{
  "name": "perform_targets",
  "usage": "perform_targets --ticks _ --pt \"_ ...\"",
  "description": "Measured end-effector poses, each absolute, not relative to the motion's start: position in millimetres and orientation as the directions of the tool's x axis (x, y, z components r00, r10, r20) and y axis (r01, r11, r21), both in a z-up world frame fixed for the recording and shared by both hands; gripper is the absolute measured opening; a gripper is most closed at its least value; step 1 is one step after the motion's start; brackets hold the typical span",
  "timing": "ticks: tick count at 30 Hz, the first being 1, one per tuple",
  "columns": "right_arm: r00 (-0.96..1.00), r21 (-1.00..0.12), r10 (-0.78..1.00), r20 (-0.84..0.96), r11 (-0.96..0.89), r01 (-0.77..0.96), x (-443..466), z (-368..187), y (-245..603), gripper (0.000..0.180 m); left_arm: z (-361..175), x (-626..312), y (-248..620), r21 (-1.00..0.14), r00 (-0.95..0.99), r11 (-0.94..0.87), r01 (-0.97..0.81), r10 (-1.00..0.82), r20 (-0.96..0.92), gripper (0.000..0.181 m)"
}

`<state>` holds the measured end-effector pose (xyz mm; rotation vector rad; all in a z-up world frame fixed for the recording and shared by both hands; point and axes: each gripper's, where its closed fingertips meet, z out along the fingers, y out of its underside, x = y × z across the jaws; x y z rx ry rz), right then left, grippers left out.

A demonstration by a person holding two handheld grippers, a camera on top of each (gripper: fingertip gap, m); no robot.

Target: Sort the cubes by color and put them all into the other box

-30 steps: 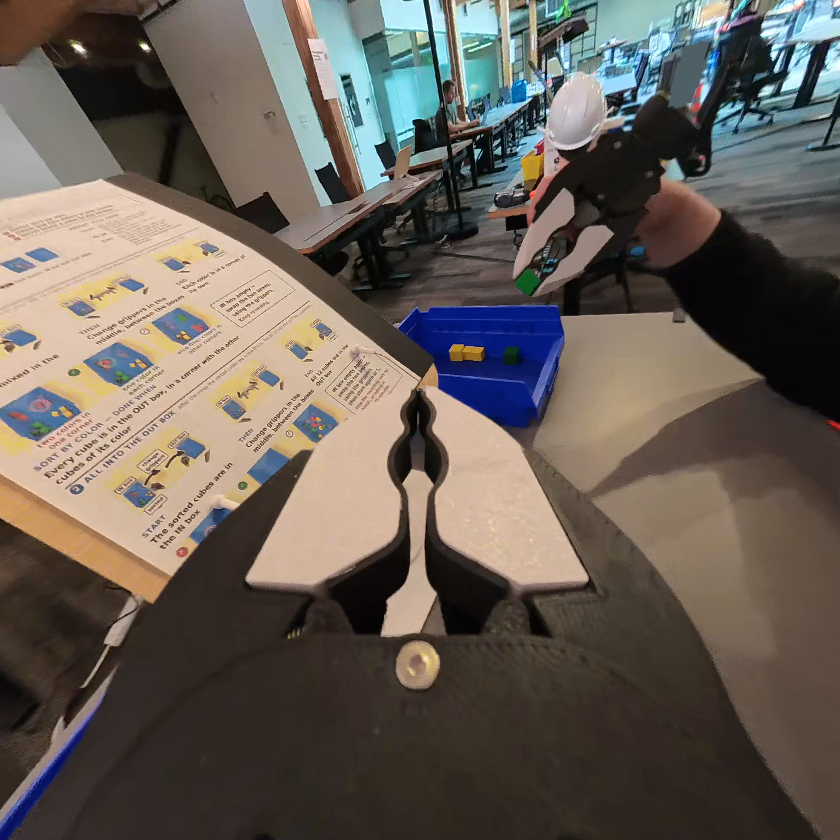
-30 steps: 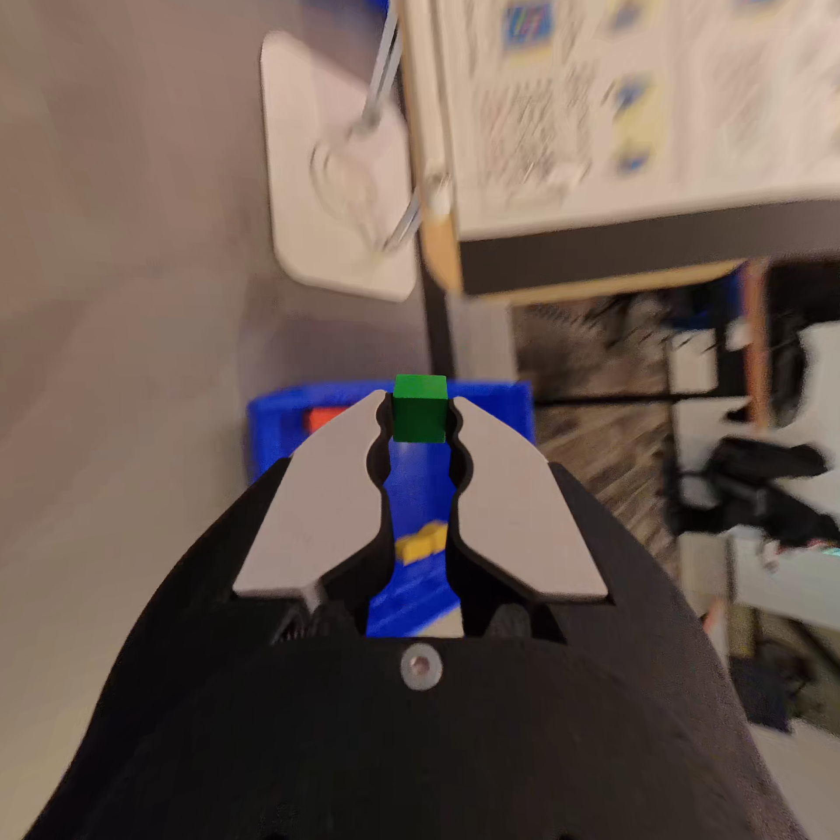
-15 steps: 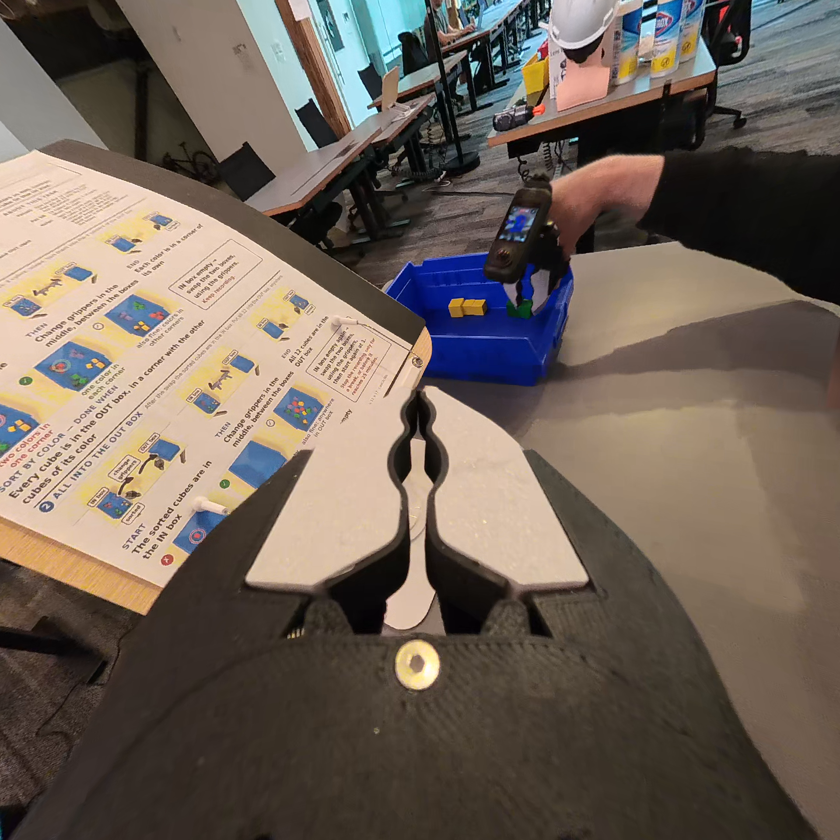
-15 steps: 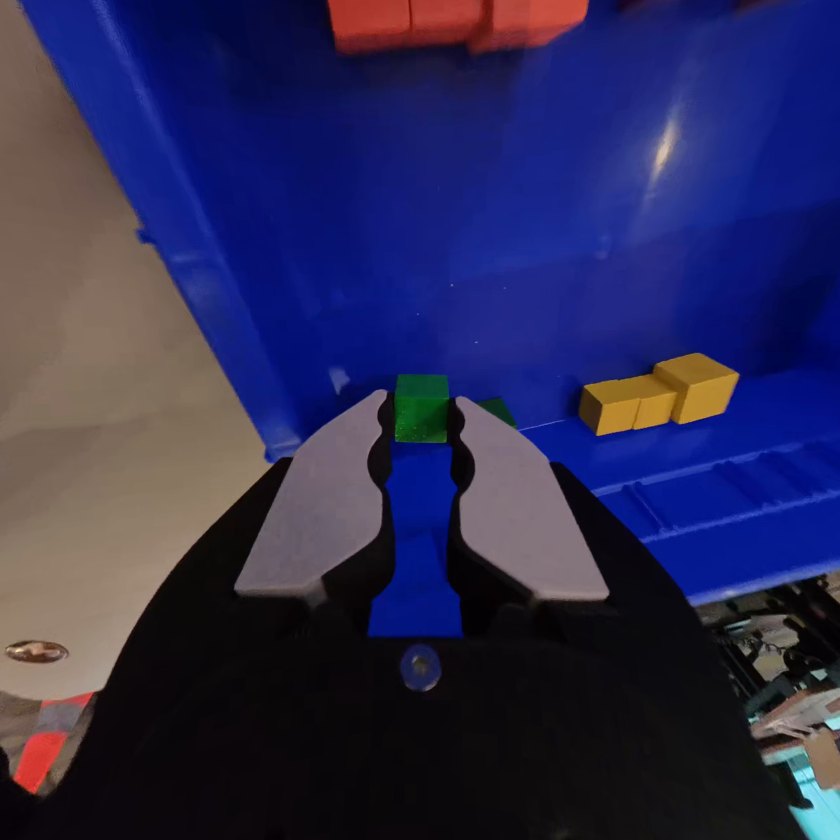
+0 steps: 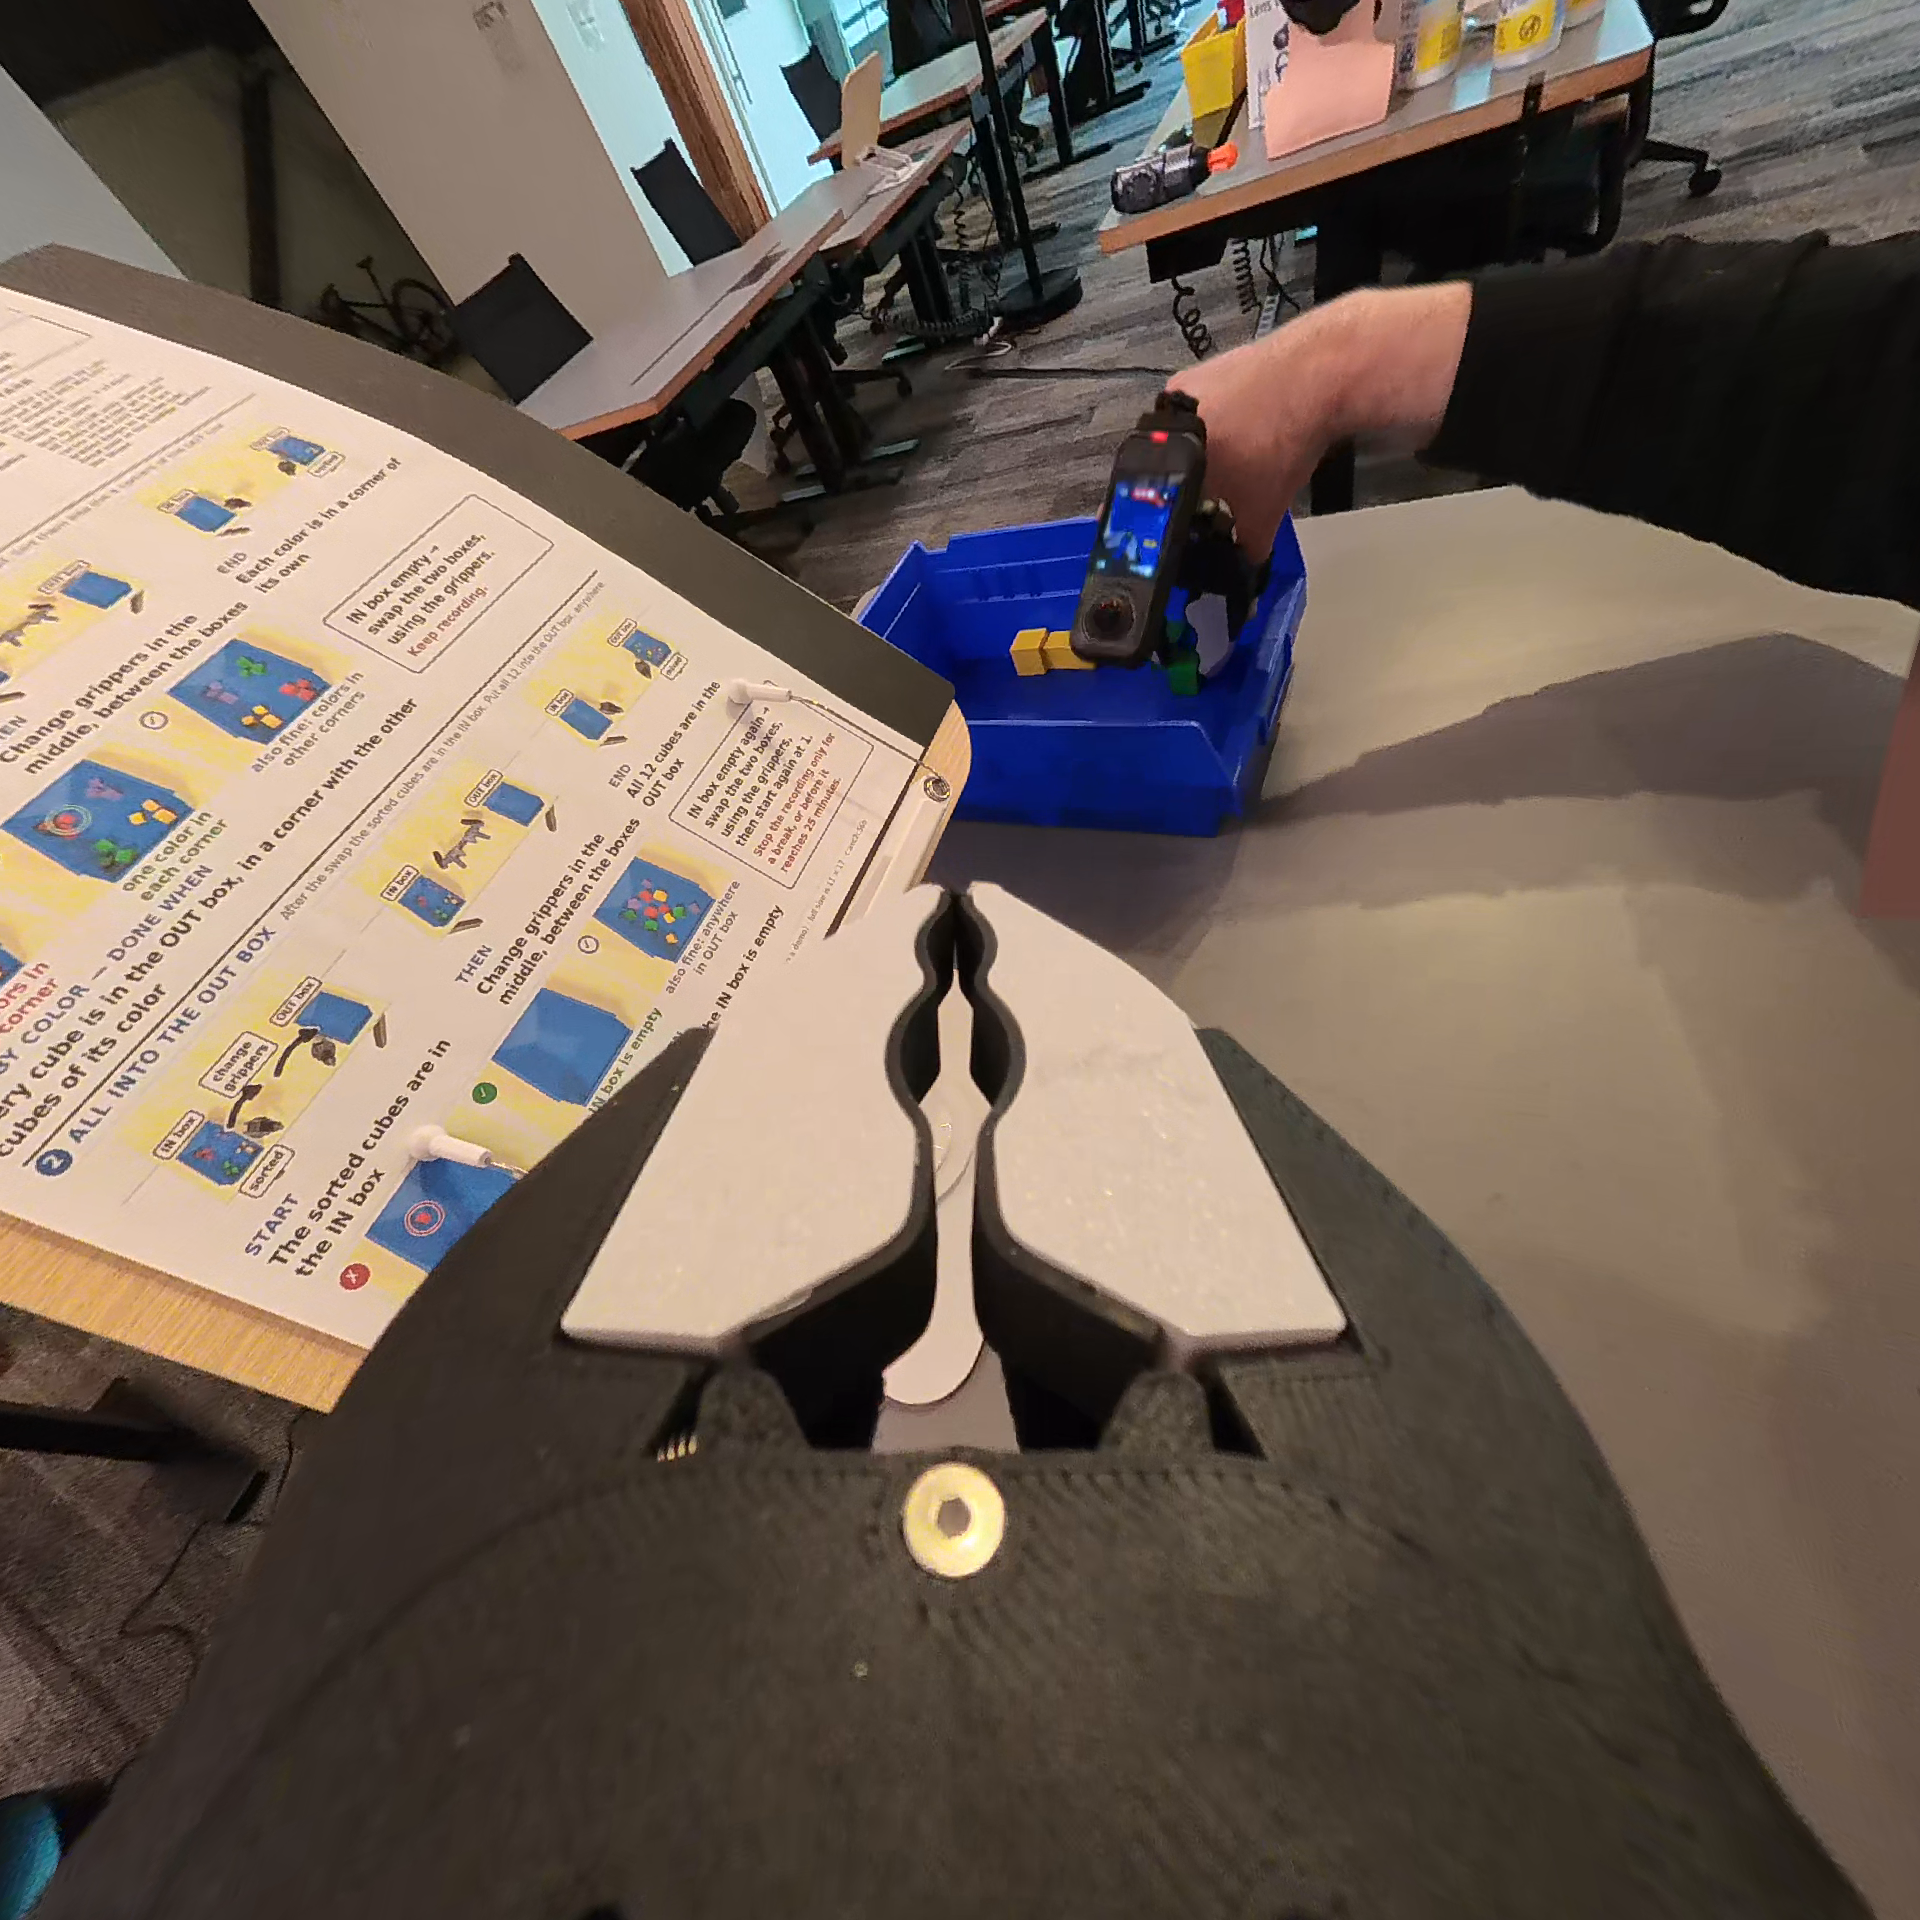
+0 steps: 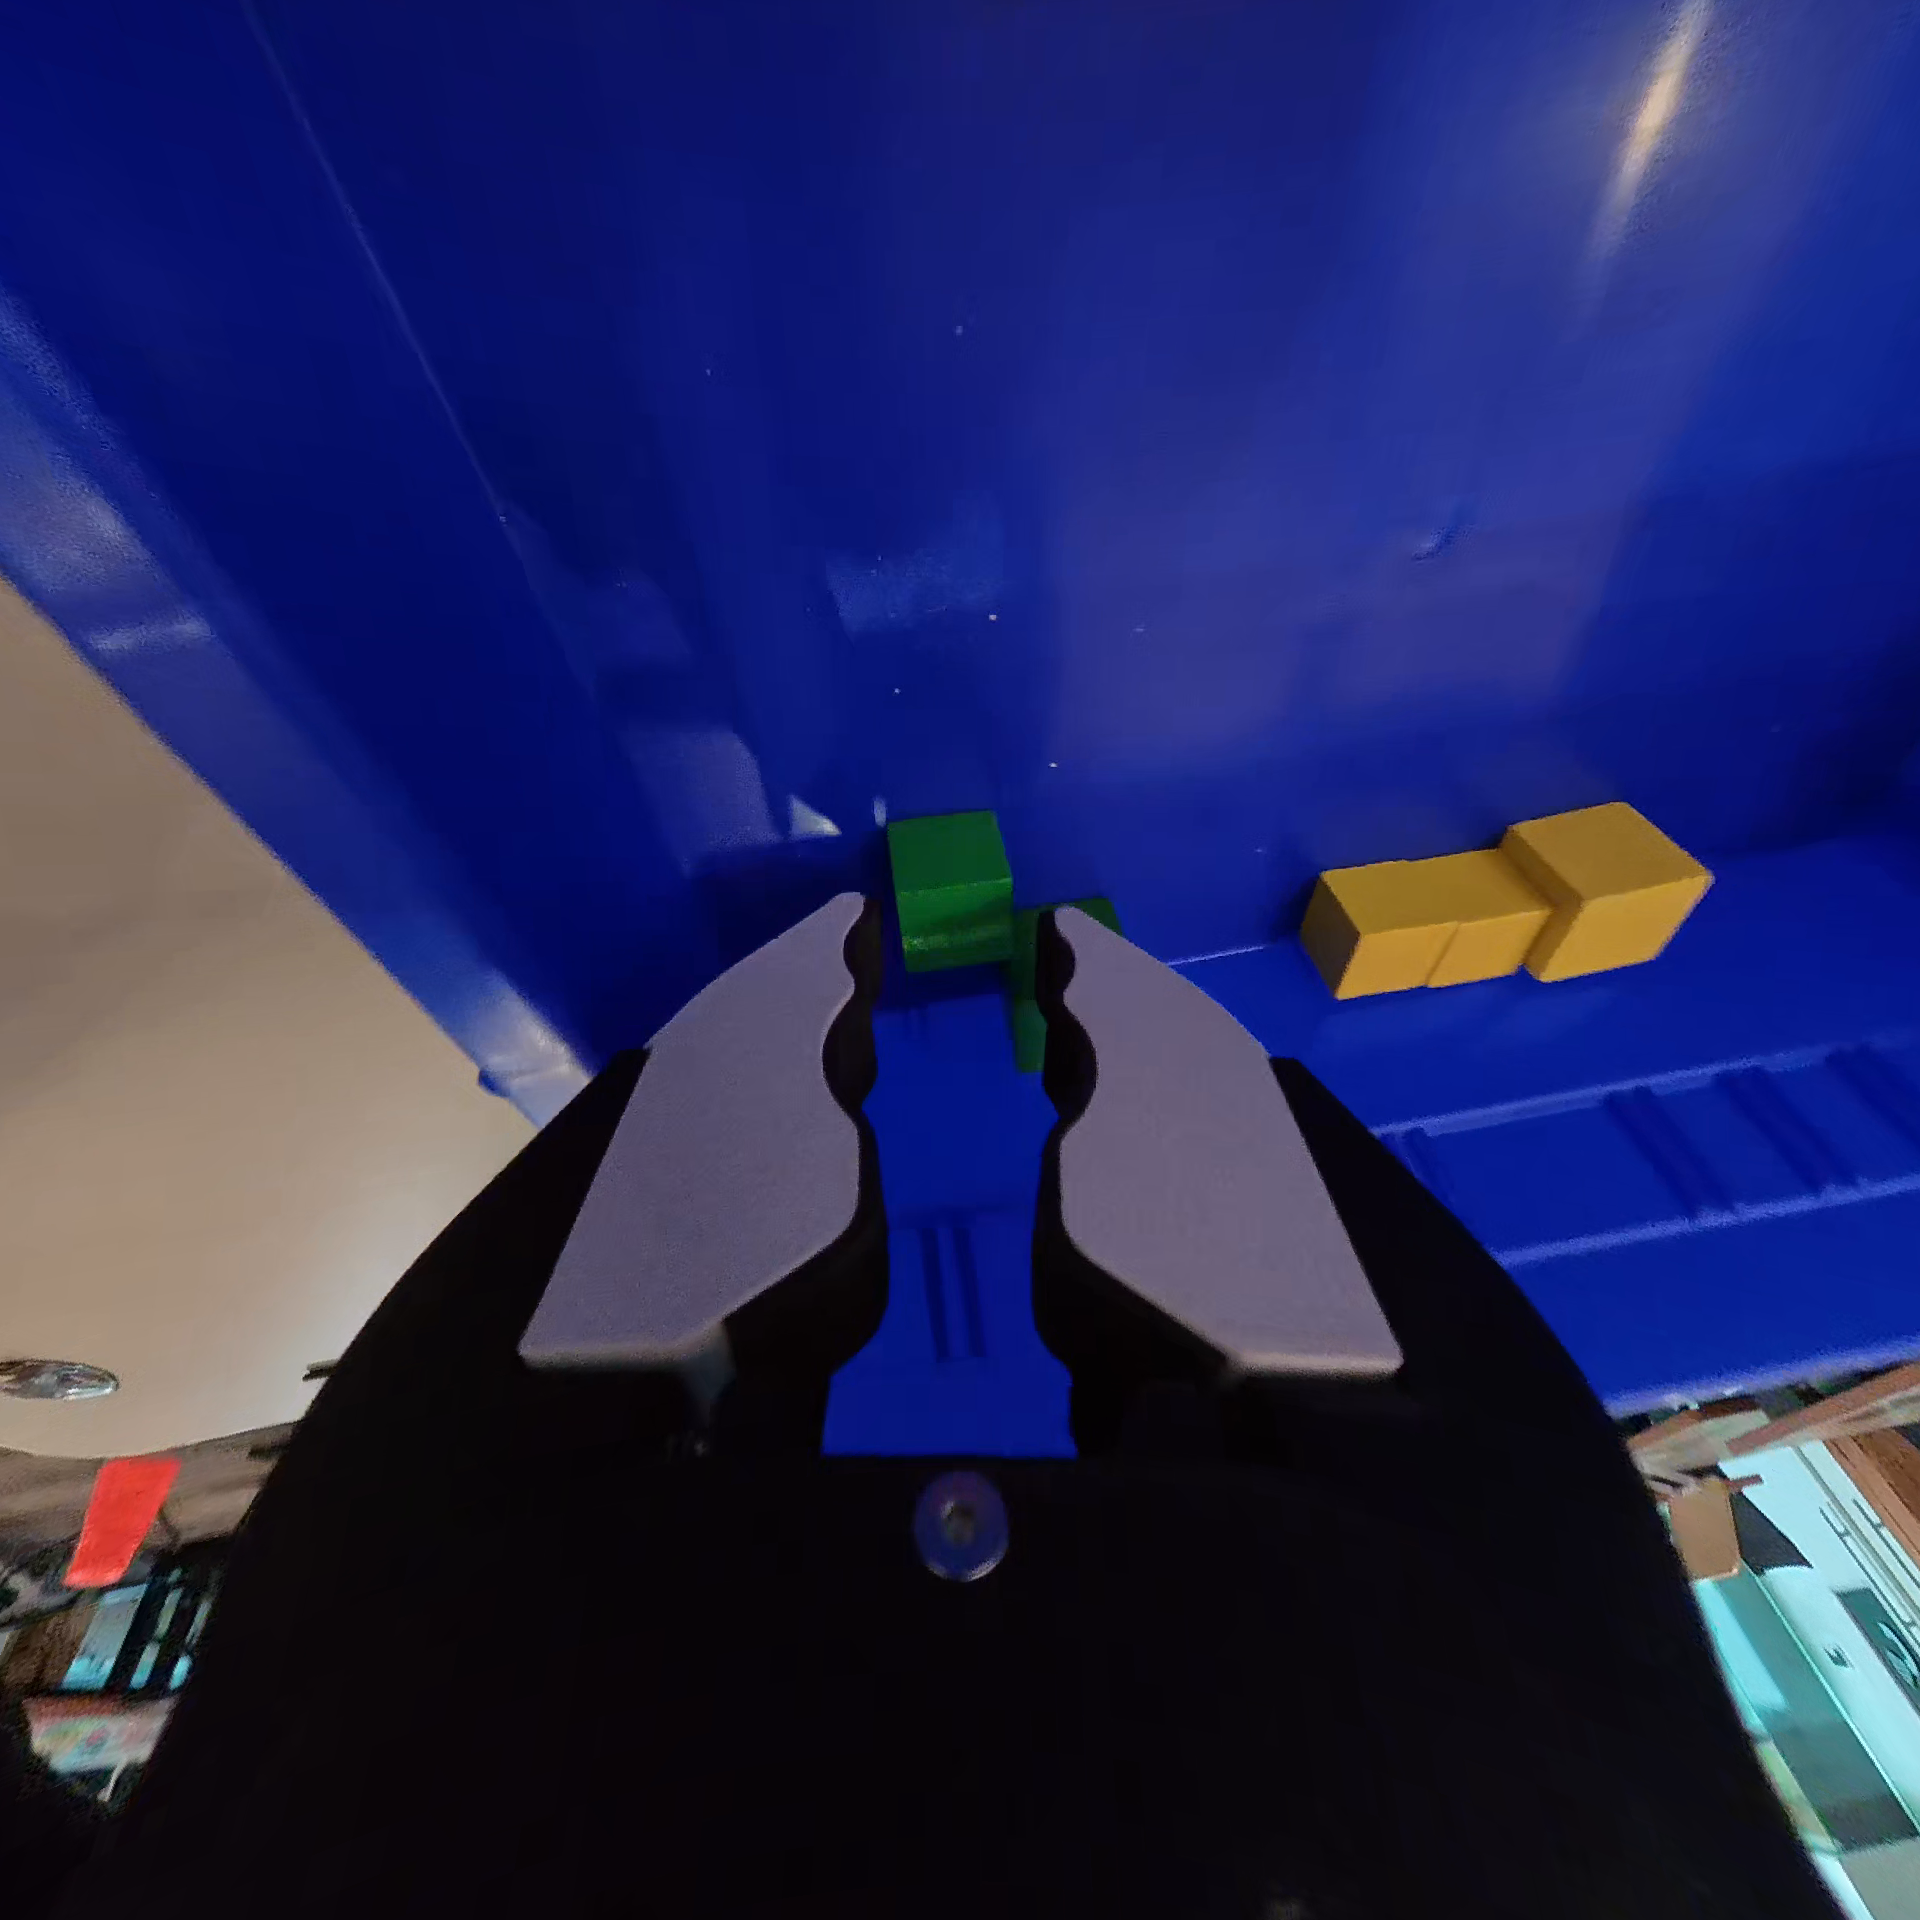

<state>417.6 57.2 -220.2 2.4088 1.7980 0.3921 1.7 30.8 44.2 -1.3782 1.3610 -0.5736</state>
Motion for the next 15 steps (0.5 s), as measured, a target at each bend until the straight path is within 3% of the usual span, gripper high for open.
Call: perform_targets --ticks 6,8,15 --pt "0.237 0.118 0.965 0.114 -0.25 0.961 385 -199 57 0.009 46 1 29 -0.89 0.232 0.217 -0.402 -0.916 -0.328 0.0" --pt "0.23 0.174 0.969 0.088 -0.243 0.954 386 -206 55 0.0 45 1 29 -0.887 0.232 0.216 -0.407 -0.915 -0.329 0.0" --pt "0.27 0.322 0.962 0.038 -0.268 0.908 408 -228 53 0.0 45 0 28 -0.885 0.228 0.22 -0.41 -0.915 -0.333 0.0"
